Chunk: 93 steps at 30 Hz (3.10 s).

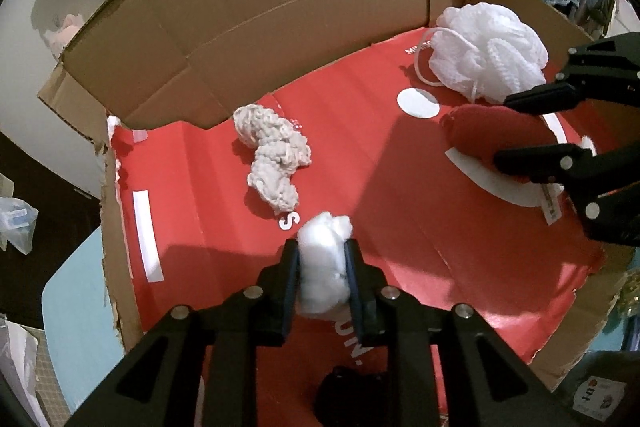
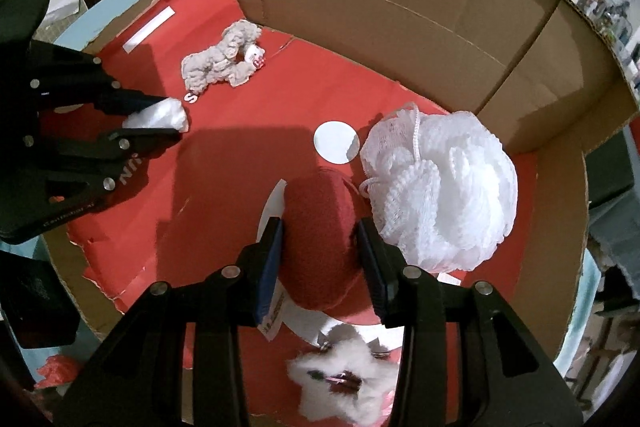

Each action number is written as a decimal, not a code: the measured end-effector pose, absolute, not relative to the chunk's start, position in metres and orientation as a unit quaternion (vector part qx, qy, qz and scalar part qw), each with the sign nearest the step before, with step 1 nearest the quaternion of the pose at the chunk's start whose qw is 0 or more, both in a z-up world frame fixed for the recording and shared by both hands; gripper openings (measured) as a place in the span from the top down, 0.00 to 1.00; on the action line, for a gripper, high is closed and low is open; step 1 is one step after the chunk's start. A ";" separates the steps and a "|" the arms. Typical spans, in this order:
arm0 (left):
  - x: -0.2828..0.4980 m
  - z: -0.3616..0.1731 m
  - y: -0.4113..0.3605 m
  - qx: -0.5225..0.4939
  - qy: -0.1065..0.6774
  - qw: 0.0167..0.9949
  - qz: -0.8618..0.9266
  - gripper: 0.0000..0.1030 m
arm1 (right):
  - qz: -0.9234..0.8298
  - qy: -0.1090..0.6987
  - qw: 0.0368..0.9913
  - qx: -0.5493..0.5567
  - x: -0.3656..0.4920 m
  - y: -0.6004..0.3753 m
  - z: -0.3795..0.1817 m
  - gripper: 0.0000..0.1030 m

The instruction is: Organize soft objects

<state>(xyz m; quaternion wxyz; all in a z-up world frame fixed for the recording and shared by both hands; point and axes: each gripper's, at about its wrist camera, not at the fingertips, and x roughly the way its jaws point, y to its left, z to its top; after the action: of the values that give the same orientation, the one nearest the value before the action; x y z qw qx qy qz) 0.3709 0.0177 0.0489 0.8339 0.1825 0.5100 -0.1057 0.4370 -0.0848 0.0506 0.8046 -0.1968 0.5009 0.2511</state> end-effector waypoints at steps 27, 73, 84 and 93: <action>0.271 0.141 0.024 0.084 0.383 0.911 -0.129 0.20 | 0.221 0.456 0.851 -0.139 0.392 -0.121 0.125 0.32; -0.004 0.128 0.002 -0.028 0.170 0.978 -0.114 0.00 | 0.075 0.144 0.986 -0.048 0.021 -0.180 0.152 0.07; -0.006 0.085 -0.006 -0.029 0.182 0.977 -0.104 0.00 | 0.051 0.167 0.984 -0.024 0.022 -0.187 0.103 0.06; -0.002 0.061 -0.008 -0.018 0.208 0.974 -0.090 0.00 | 0.050 0.198 0.979 -0.028 0.028 -0.182 0.069 0.06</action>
<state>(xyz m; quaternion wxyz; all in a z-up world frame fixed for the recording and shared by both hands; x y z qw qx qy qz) -0.0022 -0.0080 0.0608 0.9737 -0.0176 0.2084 -0.0901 0.0284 -0.1820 0.0692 0.9786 -0.0281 0.1978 0.0502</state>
